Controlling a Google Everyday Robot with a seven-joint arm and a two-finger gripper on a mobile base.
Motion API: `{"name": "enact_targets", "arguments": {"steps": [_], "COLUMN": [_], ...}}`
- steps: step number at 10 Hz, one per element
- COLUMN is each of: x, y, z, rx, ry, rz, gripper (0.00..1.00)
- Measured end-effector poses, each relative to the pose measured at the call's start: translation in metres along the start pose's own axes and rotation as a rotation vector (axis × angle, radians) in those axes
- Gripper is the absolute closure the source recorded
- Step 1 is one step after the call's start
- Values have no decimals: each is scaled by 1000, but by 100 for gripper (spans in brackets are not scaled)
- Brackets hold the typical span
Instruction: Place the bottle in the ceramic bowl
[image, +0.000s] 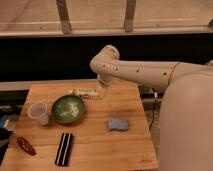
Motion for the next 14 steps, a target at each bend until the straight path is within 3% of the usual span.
{"name": "enact_targets", "arguments": {"steps": [5, 7, 8, 9, 12, 14], "x": [0, -7, -14, -32, -102, -137], "y": [0, -3, -3, 1, 22, 33], "z": [0, -5, -6, -8, -14, -18], "rx": [2, 30, 37, 46, 41, 37], "ry": [-1, -36, -47, -71, -193, -260], "rz": [-1, -58, -114, -213, -563, -724], "gripper": [20, 20, 20, 20, 20, 20]}}
